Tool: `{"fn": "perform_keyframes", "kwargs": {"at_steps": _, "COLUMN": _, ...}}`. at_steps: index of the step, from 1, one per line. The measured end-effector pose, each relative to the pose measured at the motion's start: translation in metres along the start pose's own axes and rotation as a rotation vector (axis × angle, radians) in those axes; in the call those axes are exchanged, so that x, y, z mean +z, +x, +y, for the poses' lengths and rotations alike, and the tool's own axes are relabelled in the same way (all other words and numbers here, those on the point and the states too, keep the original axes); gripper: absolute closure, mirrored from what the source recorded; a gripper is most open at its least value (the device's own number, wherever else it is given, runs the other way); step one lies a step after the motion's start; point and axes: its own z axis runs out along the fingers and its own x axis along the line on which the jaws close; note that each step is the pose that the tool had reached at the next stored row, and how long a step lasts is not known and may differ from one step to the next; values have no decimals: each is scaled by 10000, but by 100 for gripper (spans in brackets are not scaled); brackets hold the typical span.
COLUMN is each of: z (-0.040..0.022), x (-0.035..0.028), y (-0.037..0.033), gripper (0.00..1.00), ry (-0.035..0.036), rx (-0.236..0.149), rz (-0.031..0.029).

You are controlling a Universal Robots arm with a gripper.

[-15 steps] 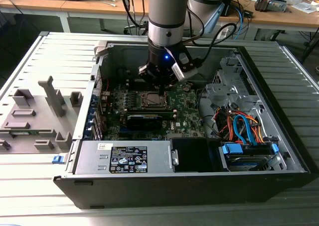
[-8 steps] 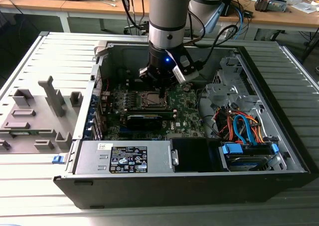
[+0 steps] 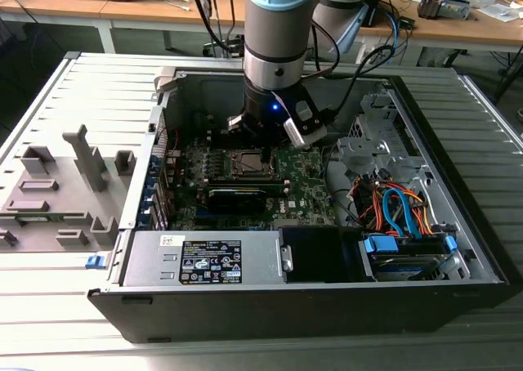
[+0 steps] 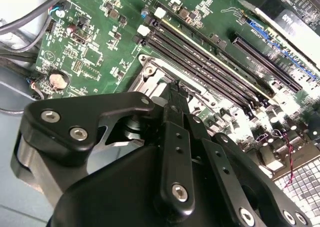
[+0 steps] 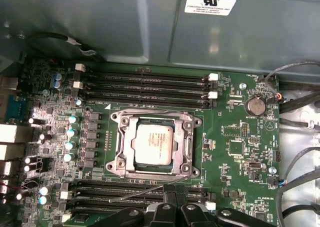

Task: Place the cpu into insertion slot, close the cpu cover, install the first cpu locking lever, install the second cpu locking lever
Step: 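Install the second cpu locking lever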

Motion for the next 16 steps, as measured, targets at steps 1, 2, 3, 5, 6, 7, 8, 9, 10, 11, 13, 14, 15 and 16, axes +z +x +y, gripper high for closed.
{"fn": "perform_keyframes", "kwargs": {"at_steps": 1, "z": -45, "x": -6, "y": 3, "gripper": 89, "ry": -188, "rx": 5, "rz": -14}}
{"fn": "perform_keyframes", "kwargs": {"at_steps": 2, "z": -65, "x": -8, "y": 4, "gripper": 89, "ry": -290, "rx": 7, "rz": -22}}
{"fn": "perform_keyframes", "kwargs": {"at_steps": 3, "z": -85, "x": -11, "y": 6, "gripper": 89, "ry": -397, "rx": 10, "rz": -29}}
{"fn": "perform_keyframes", "kwargs": {"at_steps": 5, "z": -124, "x": -15, "y": 9, "gripper": 89, "ry": -670, "rx": 18, "rz": -50}}
{"fn": "perform_keyframes", "kwargs": {"at_steps": 6, "z": -148, "x": -19, "y": 10, "gripper": 89, "ry": -880, "rx": 25, "rz": -65}}
{"fn": "perform_keyframes", "kwargs": {"at_steps": 7, "z": -165, "x": -21, "y": 12, "gripper": 89, "ry": -1039, "rx": 29, "rz": -78}}
{"fn": "perform_keyframes", "kwargs": {"at_steps": 8, "z": -182, "x": -22, "y": 13, "gripper": 89, "ry": -1198, "rx": 34, "rz": -89}}
{"fn": "perform_keyframes", "kwargs": {"at_steps": 9, "z": -198, "x": -25, "y": 14, "gripper": 89, "ry": -1345, "rx": 38, "rz": -100}}
{"fn": "perform_keyframes", "kwargs": {"at_steps": 10, "z": -222, "x": -28, "y": 16, "gripper": 89, "ry": -1570, "rx": 44, "rz": -117}}
{"fn": "perform_keyframes", "kwargs": {"at_steps": 11, "z": -238, "x": -29, "y": 17, "gripper": 89, "ry": -1717, "rx": 48, "rz": -129}}
{"fn": "perform_keyframes", "kwargs": {"at_steps": 13, "z": -285, "x": -35, "y": 20, "gripper": 89, "ry": -2229, "rx": 62, "rz": -166}}
{"fn": "perform_keyframes", "kwargs": {"at_steps": 14, "z": -298, "x": -37, "y": 21, "gripper": 89, "ry": -2399, "rx": 67, "rz": -178}}
{"fn": "perform_keyframes", "kwargs": {"at_steps": 15, "z": -312, "x": -39, "y": 22, "gripper": 89, "ry": -2587, "rx": 72, "rz": -193}}
{"fn": "perform_keyframes", "kwargs": {"at_steps": 16, "z": -327, "x": -40, "y": 23, "gripper": 89, "ry": -2761, "rx": 77, "rz": -206}}
